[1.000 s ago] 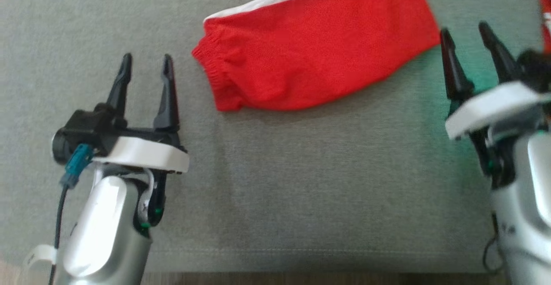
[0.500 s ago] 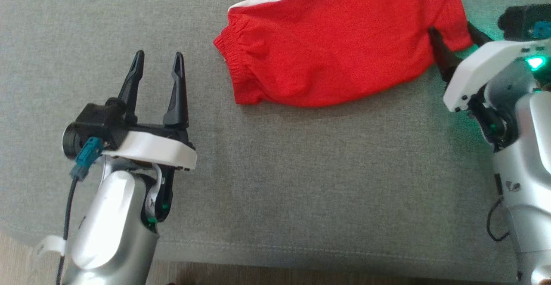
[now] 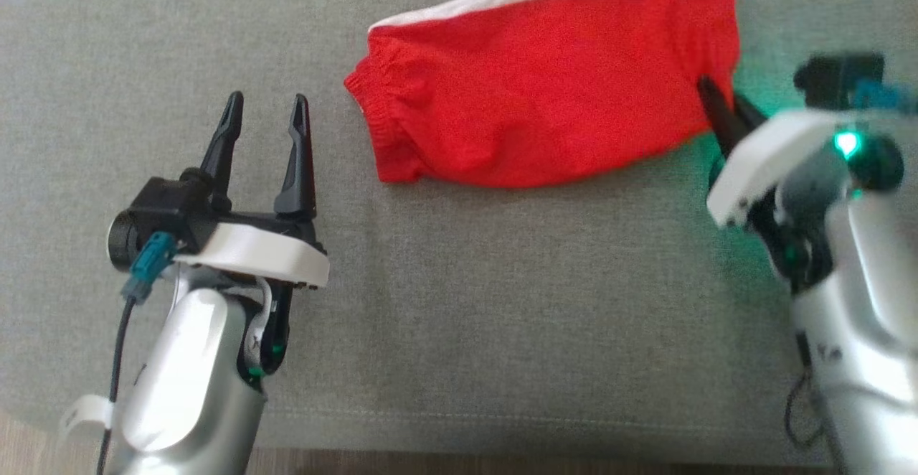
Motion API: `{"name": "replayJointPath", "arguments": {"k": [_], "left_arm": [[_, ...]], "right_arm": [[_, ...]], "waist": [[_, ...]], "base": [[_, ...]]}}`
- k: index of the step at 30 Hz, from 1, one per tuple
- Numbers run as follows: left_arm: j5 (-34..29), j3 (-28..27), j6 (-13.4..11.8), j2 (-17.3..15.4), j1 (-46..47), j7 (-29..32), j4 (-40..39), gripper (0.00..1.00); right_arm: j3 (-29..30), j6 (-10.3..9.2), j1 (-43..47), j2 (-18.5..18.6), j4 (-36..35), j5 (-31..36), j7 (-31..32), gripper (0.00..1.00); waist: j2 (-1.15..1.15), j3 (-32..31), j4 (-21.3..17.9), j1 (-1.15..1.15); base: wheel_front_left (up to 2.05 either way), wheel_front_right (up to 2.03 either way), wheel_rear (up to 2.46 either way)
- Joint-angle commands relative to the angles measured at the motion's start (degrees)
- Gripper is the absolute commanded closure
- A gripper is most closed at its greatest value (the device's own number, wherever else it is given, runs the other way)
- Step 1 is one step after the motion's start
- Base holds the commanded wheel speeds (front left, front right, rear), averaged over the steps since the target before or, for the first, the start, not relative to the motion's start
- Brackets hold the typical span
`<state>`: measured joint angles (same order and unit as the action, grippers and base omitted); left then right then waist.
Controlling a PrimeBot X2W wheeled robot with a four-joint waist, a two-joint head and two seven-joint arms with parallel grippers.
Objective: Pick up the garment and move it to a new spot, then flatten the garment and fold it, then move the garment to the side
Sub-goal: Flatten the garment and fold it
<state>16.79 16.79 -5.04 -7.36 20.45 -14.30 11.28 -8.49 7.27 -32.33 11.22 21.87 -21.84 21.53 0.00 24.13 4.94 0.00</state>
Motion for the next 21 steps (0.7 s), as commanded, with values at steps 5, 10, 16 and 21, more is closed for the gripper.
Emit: {"name": "replayJointPath", "arguments": {"k": [5,10,16,21], "left_arm": [[-0.06,-1.74,-0.13,-2.02,-1.31,-0.64,-1.28,0.00],[0.12,-1.59,-0.58,-2.62,-3.37,0.07,-1.60,0.00],[0.23,-0.93,-0.87,-2.93,-4.90,1.14,-2.63,0.00],[0.12,-0.03,-0.88,-2.84,-5.13,1.64,-3.18,0.00]], "right_arm": [[3.00,0.22,12.22,-2.81,-6.34,-0.71,-2.99,1.00],[6.56,0.22,18.93,-4.13,-8.60,-0.36,-3.28,1.00],[9.35,0.22,20.98,-4.74,-9.52,-0.04,-3.18,1.00],[9.10,0.22,19.43,-4.79,-10.65,0.83,-2.76,1.00]], "waist": [[0.00,-4.08,-1.55,0.00],[0.00,-6.95,-2.46,0.00],[0.00,-8.25,-2.67,0.00],[0.00,-8.96,-2.03,0.00]], "base": [[0.00,0.00,0.00],[0.00,0.00,0.00],[0.00,0.00,0.00],[0.00,0.00,0.00]]}}
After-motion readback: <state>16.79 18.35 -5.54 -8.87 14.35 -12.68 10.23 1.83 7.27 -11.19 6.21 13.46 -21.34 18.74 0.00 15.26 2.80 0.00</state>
